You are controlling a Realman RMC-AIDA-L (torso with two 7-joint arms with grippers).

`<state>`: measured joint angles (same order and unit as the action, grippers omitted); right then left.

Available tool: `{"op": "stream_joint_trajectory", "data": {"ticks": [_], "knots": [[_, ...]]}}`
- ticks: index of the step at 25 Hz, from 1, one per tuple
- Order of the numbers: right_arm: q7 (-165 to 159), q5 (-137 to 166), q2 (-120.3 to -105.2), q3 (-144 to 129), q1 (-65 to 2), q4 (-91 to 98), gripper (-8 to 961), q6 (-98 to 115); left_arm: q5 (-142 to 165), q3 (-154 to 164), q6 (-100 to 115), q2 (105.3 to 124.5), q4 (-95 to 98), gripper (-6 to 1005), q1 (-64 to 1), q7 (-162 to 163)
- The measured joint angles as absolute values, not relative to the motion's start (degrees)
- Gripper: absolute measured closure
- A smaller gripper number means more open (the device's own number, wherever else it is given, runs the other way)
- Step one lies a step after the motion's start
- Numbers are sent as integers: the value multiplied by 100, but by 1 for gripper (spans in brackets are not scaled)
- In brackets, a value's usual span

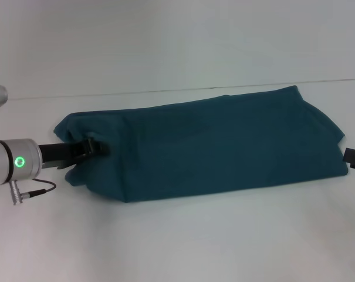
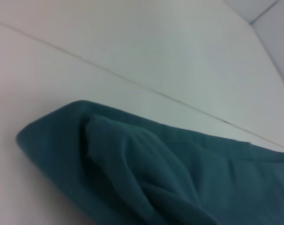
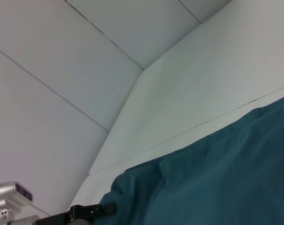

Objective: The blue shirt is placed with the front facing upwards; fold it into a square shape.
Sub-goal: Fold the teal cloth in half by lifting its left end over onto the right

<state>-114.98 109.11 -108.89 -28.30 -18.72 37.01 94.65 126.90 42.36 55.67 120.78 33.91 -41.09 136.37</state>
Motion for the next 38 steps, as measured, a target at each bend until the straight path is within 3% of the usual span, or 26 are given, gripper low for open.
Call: {"op": "stream_joint_trajectory", "data": {"ticks": [7, 17, 29, 38], "knots": [[-11521, 10899, -10879, -2819, -1881, 3700, 70, 9435, 11879, 3647, 6455, 11881, 3410, 888, -3897, 12832], [-11544, 10882, -10880, -2804, -1881, 3698, 71, 9416, 11985, 2756, 6739, 11706, 3434, 892, -3491, 12761], [-11558, 10908, -10883, -2761, -1864, 3618, 70, 9370, 13708, 1682, 6524, 11467, 3734, 881, -3447, 13272], [-11558, 10914, -10869, -2759, -1844, 3569, 69, 9351, 14298, 1606, 6190, 11450, 4086, 874, -3368, 13898]]}}
